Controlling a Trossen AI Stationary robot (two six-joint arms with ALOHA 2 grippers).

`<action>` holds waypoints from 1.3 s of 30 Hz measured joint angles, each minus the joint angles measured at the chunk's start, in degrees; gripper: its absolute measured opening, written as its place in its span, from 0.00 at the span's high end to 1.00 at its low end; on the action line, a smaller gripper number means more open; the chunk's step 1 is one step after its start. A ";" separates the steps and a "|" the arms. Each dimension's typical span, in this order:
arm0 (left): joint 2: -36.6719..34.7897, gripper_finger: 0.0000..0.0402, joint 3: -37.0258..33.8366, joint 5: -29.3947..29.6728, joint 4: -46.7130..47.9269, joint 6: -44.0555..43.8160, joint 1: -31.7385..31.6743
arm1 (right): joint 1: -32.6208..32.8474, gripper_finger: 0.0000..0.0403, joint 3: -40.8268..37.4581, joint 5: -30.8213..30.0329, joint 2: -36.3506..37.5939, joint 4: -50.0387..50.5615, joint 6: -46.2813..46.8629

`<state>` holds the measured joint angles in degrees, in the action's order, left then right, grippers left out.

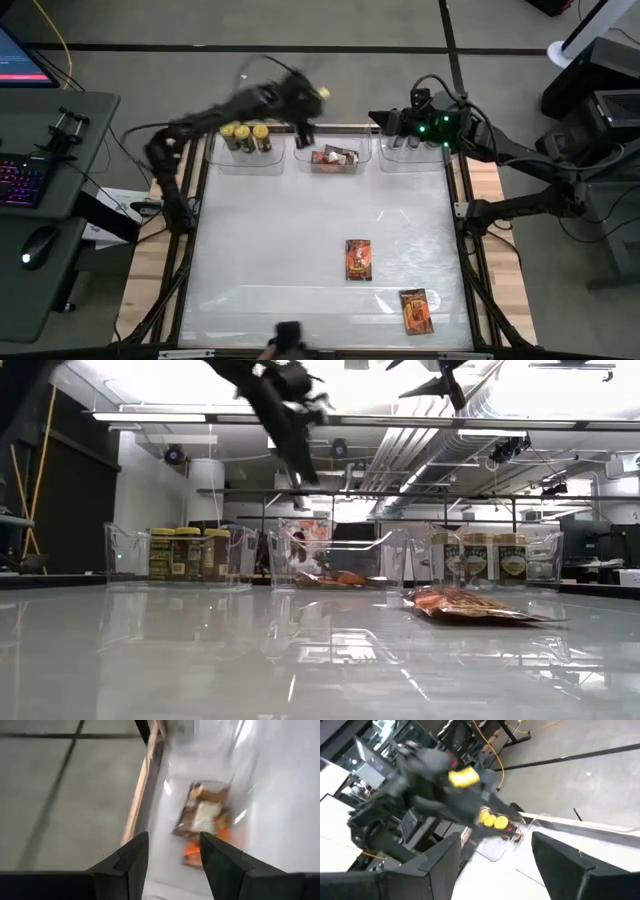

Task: Sort spices by type
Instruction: Put the top orange seasoning pack into the middle transparent bin

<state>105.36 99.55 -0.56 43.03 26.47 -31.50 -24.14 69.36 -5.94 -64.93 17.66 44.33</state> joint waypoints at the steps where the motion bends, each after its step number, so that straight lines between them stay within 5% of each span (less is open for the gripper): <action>1: -2.36 0.60 -1.06 -3.77 0.29 -3.43 -1.54 | -0.36 0.41 0.00 0.17 0.00 0.03 0.27; 4: -10.12 0.60 -6.54 -13.55 -1.03 -9.89 -5.02 | -0.62 0.41 0.01 2.95 -0.27 0.24 -0.57; 6: -15.63 0.60 -11.87 -17.15 -3.93 -12.25 -6.10 | 0.16 0.41 0.11 10.15 -1.45 1.40 -1.15; 11: -29.07 0.60 -27.52 -18.50 -17.00 -18.79 -4.86 | 8.43 0.41 0.11 23.66 -6.96 14.85 -0.76; 15: -36.71 0.60 -38.67 -18.40 -28.48 -27.31 -3.18 | 18.45 0.43 0.09 24.05 -11.93 29.93 -2.47; 19: -41.23 0.60 -44.98 -17.66 -35.21 -33.29 -2.52 | 26.48 0.55 0.00 19.71 -16.13 39.51 -6.55; 24: -42.70 0.60 -46.42 -16.95 -37.14 -33.23 -2.65 | 32.50 0.79 0.00 16.78 -22.31 36.17 -11.13; 28: -42.71 0.60 -46.41 -16.92 -36.91 -31.78 -2.65 | 33.38 0.86 0.00 16.75 -27.64 34.42 0.43; 32: -42.71 0.60 -46.41 -16.92 -36.94 -31.84 -2.65 | 33.58 0.77 0.00 17.53 -31.04 34.38 11.80; 39: -42.71 0.60 -46.41 -17.86 -36.68 -29.32 -2.65 | 36.42 0.39 0.00 15.20 -33.41 30.39 26.28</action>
<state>62.65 53.15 -18.41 6.35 -2.85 -34.15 12.27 69.36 9.26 -98.34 48.05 70.61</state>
